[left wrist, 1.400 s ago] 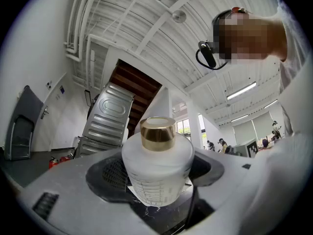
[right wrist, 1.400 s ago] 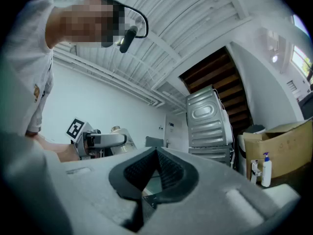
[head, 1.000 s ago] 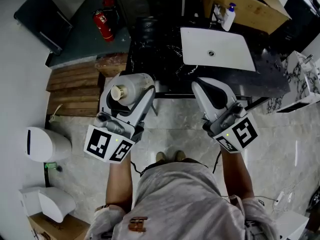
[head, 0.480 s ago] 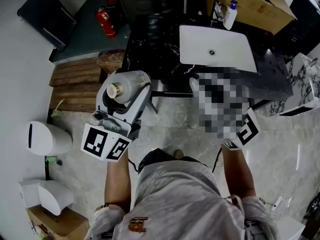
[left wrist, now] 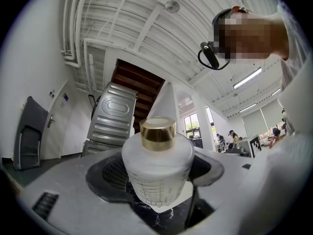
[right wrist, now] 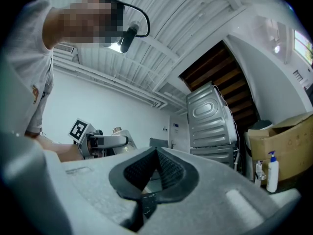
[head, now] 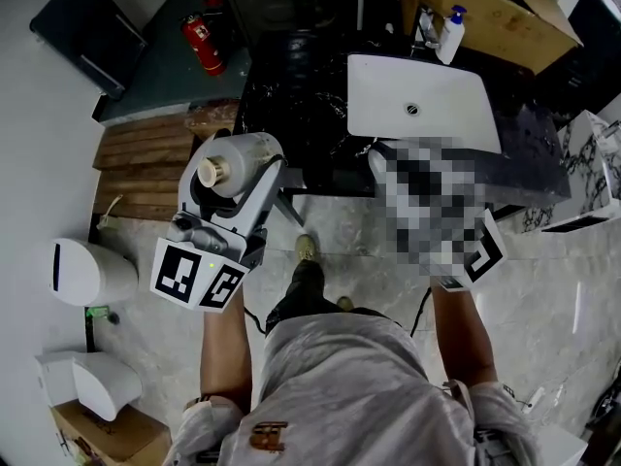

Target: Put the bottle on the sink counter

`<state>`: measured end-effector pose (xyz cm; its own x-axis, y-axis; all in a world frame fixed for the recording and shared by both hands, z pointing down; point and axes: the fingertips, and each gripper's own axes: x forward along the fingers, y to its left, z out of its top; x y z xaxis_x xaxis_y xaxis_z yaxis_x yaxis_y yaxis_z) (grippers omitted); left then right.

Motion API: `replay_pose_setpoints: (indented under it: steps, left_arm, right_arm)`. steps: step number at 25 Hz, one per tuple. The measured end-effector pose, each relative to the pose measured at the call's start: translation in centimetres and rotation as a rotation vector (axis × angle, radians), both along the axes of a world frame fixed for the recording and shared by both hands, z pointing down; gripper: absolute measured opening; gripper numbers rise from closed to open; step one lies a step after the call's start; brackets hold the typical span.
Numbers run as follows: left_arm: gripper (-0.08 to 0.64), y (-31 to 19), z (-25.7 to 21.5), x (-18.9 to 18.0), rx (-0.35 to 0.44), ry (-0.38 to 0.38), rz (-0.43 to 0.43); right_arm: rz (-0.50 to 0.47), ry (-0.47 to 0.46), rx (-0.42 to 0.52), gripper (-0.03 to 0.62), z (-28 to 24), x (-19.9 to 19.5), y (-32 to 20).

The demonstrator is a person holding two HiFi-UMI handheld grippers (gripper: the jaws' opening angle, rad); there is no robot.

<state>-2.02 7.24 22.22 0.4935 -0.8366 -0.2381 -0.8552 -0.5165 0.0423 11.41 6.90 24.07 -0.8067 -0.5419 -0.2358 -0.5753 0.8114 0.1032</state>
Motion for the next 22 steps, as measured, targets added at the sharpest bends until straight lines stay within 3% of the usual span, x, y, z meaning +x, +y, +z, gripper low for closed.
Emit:
replay_pose_setpoints:
  steps: [13,22]
  left_arm:
    - [0.328,-13.7,1.0,-5.0,-0.026,-0.03,0.035]
    - [0.328,-24.6,2.8,-8.6,-0.087,-0.113,0.101]
  right_arm:
    - [0.056,0.03,-0.023,0.0,0.8,-4.6,-12.9]
    - [0.14,0.076,-0.056,0.0,2.0,-9.0,-23.2]
